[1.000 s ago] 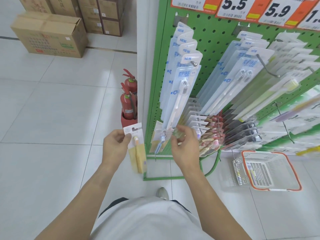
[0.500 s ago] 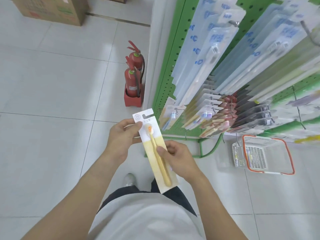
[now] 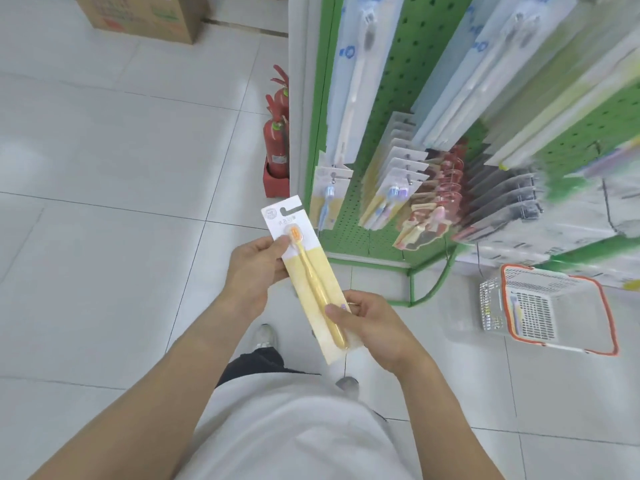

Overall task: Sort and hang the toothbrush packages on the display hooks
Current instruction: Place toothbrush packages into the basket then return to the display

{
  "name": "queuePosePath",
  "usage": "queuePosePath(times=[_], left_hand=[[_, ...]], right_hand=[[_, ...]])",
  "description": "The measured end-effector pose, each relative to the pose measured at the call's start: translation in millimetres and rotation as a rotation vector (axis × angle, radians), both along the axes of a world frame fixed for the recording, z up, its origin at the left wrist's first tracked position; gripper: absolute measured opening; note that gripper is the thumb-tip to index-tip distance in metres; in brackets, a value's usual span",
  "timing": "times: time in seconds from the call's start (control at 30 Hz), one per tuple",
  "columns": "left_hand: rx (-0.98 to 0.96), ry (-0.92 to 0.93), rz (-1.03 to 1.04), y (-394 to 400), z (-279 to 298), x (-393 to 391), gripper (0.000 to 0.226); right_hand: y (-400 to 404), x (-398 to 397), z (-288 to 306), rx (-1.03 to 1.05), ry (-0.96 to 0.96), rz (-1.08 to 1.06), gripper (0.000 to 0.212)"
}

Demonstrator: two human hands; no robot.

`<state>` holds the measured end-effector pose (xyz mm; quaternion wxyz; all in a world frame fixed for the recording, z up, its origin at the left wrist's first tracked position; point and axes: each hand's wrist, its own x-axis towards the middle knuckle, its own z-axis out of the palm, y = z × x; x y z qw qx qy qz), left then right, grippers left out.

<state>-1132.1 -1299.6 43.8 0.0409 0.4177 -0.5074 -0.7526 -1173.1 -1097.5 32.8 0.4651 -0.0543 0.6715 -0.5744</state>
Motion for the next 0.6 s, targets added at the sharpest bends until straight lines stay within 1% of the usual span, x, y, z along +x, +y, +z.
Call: queuePosePath(times=[0.07,0.13,0.2,0.27,0.43,0.6], left_hand=[[-0.01,0.002,-0.015,21,4,3,0.02],[-0.025,0.01,-0.073,44,6,9,0.018],[-0.038,0.012,-0.109,66,6,17,0.016],[-0.048,0.004,-0.078,81,4,25,0.015],[-0.048,-0.027,0.087,99,7,41,0.019],[-0.034,-0.03,0.144,119,6,49,0.018]], right_hand=[[23,3,-5,-0.027,-0.03,-0.008,0.021],[42,7,-10,-0.055,-0.072,-0.034,0.029],[57,11,-14,-0.077,-0.098,-0.047,0.032],[70,14,-17,-0.084,-0.117,-0.023,0.031],[110,14,-16,-0.066,-0.18,0.087,0.026],[134,14,-15,-0.052,-0.129,0.155,0.025]])
